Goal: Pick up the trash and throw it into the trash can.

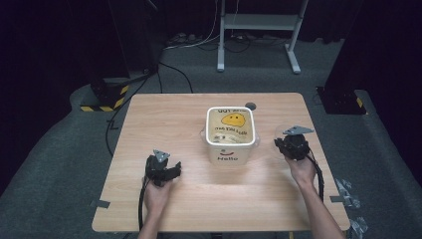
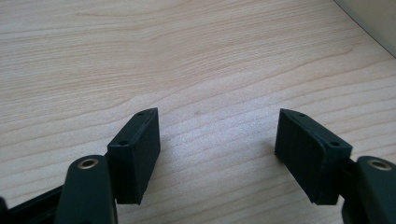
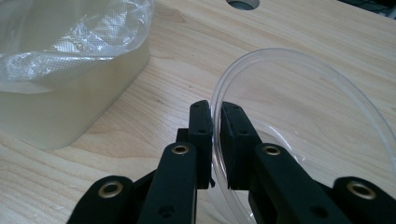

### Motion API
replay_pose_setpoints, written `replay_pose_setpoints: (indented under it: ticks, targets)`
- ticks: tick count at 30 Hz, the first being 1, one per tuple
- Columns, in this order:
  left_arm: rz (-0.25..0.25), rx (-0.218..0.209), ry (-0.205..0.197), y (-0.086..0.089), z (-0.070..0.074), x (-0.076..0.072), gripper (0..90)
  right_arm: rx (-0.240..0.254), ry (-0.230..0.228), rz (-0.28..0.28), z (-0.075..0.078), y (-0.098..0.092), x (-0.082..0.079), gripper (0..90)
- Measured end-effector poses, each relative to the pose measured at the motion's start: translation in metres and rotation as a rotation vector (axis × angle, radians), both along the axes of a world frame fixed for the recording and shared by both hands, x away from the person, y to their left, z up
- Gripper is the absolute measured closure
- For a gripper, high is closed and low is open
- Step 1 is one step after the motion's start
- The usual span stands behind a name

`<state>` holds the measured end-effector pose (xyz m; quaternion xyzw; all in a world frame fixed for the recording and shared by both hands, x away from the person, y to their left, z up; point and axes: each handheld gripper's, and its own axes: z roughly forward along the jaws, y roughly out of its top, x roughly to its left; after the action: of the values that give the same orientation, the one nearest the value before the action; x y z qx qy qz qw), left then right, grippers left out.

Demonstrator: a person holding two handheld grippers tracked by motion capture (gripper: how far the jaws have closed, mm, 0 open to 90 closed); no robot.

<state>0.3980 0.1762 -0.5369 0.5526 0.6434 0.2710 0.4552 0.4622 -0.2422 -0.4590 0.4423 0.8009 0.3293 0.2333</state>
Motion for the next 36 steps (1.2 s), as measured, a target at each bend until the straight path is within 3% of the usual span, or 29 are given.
replay_pose_setpoints:
  ticks: [18,36]
  targets:
    - [-0.002,0.002,0.001,0.000,0.000,0.000,31.0,0.017,-0.023,0.026,0.013,-0.006,-0.010,84.4]
    - [-0.002,0.002,0.001,0.000,0.000,0.000,31.0,0.064,-0.055,0.068,0.053,-0.005,-0.020,84.3]
